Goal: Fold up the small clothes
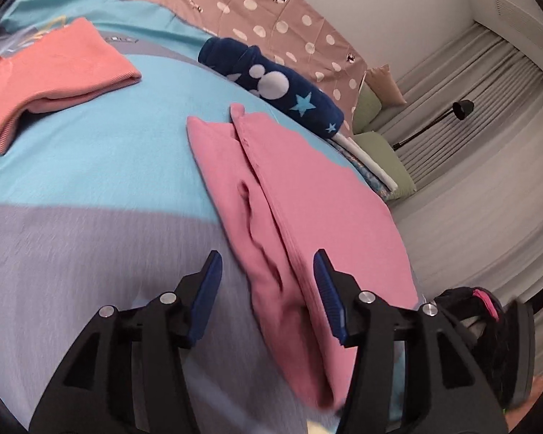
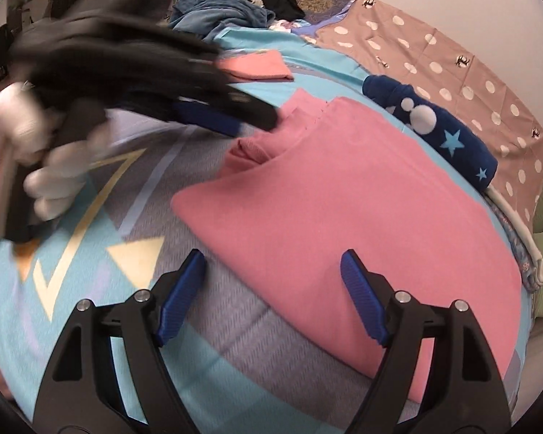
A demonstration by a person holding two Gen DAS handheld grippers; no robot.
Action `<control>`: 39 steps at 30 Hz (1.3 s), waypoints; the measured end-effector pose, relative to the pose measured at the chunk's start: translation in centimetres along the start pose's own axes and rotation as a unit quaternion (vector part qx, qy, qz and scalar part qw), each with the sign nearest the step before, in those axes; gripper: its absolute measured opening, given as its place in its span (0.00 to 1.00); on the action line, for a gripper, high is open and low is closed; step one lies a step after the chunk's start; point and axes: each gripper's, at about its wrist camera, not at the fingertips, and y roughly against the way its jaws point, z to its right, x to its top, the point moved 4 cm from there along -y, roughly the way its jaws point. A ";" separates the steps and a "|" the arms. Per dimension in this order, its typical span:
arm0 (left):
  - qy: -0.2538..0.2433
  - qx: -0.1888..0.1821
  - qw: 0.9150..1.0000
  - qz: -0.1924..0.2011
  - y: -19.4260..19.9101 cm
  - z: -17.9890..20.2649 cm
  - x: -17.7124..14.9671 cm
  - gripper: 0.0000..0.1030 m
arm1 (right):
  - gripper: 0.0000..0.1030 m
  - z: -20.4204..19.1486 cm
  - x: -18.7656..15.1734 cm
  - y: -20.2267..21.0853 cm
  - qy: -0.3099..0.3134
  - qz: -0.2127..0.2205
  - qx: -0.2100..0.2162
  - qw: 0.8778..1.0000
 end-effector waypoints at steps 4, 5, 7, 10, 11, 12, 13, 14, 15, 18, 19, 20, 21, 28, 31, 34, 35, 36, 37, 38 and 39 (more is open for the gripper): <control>0.023 -0.015 1.000 0.000 -2.8 -0.7 3.5 0.52 | 0.76 -0.4 0.6 -0.5 0.010 0.013 -0.014 1.000; 0.027 -0.017 0.999 0.001 -3.2 -0.9 4.0 0.52 | 0.75 -0.4 0.9 -0.8 0.008 0.014 -0.015 1.000; 0.030 -0.019 0.999 0.002 -4.3 -0.9 5.3 0.47 | 0.75 -0.2 1.2 -1.3 -0.001 0.013 -0.013 1.000; 0.028 -0.020 0.999 0.000 -5.6 -0.8 6.2 0.44 | 0.75 0.2 1.7 -2.0 -0.018 0.010 -0.005 1.000; 0.026 -0.021 0.999 -0.001 -5.6 -0.9 6.2 0.44 | 0.75 0.3 1.9 -2.3 -0.024 0.008 -0.002 1.000; 0.023 -0.023 0.999 -0.005 -5.8 -0.8 6.4 0.44 | 0.75 0.5 2.1 -2.5 -0.030 0.007 0.001 1.000; 0.020 -0.024 0.999 -0.007 -5.8 -0.8 6.4 0.44 | 0.75 0.5 2.2 -2.7 -0.032 0.007 0.001 0.999; 0.019 -0.026 0.999 -0.009 -5.8 -0.8 6.3 0.44 | 0.75 0.5 2.2 -2.8 -0.033 0.007 0.001 0.999; 0.017 -0.028 0.999 -0.011 -5.8 -0.8 6.3 0.44 | 0.75 0.5 2.3 -2.9 -0.032 0.007 -0.001 0.999; 0.012 -0.028 0.999 -0.015 -5.8 -0.7 6.3 0.44 | 0.66 0.2 2.2 -2.6 -0.026 0.009 -0.011 1.000; 0.006 -0.026 0.999 -0.018 -5.7 -0.6 6.2 0.44 | 0.63 0.1 2.1 -2.4 -0.024 0.008 -0.017 1.000; 0.003 -0.025 0.999 -0.020 -5.7 -0.5 6.1 0.44 | 0.61 0.1 2.0 -2.2 -0.023 0.006 -0.023 0.999; -0.001 -0.024 0.999 -0.022 -5.6 -0.4 6.0 0.44 | 0.61 0.1 1.8 -2.0 -0.026 0.003 -0.029 0.999; 0.007 -0.015 0.999 -0.034 -7.4 -0.6 6.7 0.16 | 0.61 -0.2 2.3 -2.9 -0.014 0.003 -0.068 0.998; 0.020 -0.027 0.998 -0.047 -8.3 -1.0 7.1 0.08 | 0.37 0.0 2.8 -3.7 -0.017 0.008 -0.065 0.998; 0.006 -0.017 0.999 -0.042 -8.0 -0.5 7.0 0.07 | 0.06 0.0 3.3 -3.9 -0.007 0.013 -0.086 0.996; -0.001 -0.012 0.999 -0.038 -7.7 -0.3 7.0 0.07 | 0.06 0.1 3.3 -3.7 -0.010 0.017 -0.080 0.997; -0.007 -0.010 0.999 -0.032 -7.4 0.0 7.1 0.06 | 0.06 0.5 3.3 -3.2 -0.020 0.025 -0.072 0.997; -0.008 -0.010 1.000 -0.029 -7.2 0.2 7.2 0.06 | 0.05 0.9 3.3 -2.9 -0.029 0.030 -0.066 0.997; -0.009 -0.009 1.000 -0.024 -6.9 0.5 7.3 0.06 | 0.05 1.2 3.4 -2.5 -0.038 0.036 -0.060 0.997; -0.010 -0.008 1.000 -0.022 -6.7 0.7 7.5 0.06 | 0.05 1.4 3.6 -2.0 -0.045 0.043 -0.057 0.996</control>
